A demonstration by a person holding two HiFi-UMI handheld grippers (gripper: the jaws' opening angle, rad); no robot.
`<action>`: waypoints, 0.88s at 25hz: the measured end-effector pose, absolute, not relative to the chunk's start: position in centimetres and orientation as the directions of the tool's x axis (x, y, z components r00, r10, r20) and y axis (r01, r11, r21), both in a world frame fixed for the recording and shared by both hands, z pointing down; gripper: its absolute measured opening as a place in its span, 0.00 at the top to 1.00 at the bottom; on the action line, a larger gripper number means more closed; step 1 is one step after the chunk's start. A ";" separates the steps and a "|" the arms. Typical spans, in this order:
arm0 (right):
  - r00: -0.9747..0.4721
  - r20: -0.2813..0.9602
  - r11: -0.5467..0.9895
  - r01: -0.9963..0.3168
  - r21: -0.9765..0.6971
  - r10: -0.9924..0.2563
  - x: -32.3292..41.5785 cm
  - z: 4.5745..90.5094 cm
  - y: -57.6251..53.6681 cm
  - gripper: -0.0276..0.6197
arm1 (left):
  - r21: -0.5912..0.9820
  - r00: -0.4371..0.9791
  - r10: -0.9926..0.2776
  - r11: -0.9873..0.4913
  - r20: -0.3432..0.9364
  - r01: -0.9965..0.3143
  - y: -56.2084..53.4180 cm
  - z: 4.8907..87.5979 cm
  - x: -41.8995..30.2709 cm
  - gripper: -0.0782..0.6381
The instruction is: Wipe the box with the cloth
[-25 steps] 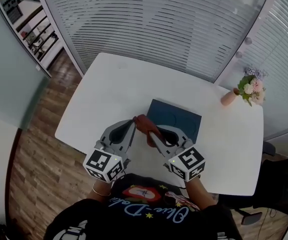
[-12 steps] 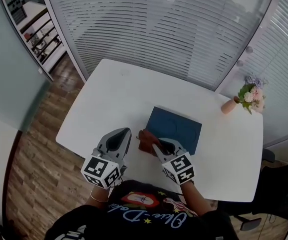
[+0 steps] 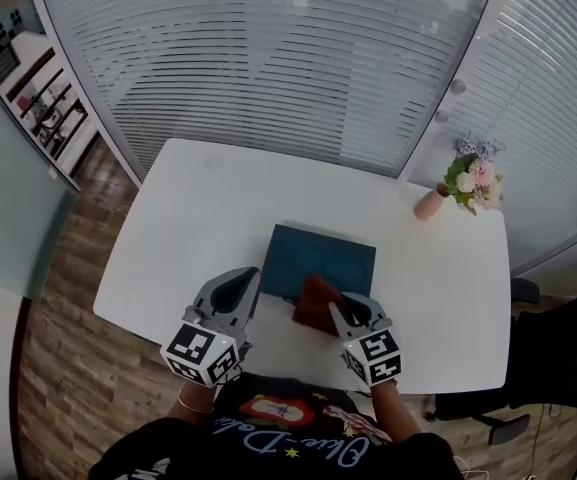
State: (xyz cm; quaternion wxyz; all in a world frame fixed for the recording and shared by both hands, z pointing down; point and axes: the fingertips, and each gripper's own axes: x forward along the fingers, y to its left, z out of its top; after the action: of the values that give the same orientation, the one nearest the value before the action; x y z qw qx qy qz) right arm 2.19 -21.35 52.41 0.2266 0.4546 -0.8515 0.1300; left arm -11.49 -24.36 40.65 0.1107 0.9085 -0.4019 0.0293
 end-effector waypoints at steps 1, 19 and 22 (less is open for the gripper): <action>-0.467 0.505 0.533 -0.846 -0.016 -0.726 3.0 52.4 -21.1 0.87 | 0.178 0.685 -0.714 -0.663 0.143 -0.727 -24.4 40.7 -11.0 0.89; -0.199 0.491 0.227 -0.974 -0.002 -0.848 13.7 51.2 -18.2 0.87 | 0.182 0.768 -0.624 -0.746 0.142 -0.640 -25.3 40.8 -6.7 0.89; -0.174 0.429 0.200 -0.980 0.015 -0.886 13.9 49.1 -18.5 0.87 | 0.182 0.765 -0.628 -0.743 0.140 -0.644 -25.4 40.7 -6.9 0.89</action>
State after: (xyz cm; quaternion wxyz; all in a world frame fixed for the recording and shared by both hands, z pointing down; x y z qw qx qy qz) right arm 13.92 -18.45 49.06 0.1750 0.6184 -0.7544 0.1335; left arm -6.94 -25.42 40.74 0.1101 0.9330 -0.3409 0.0349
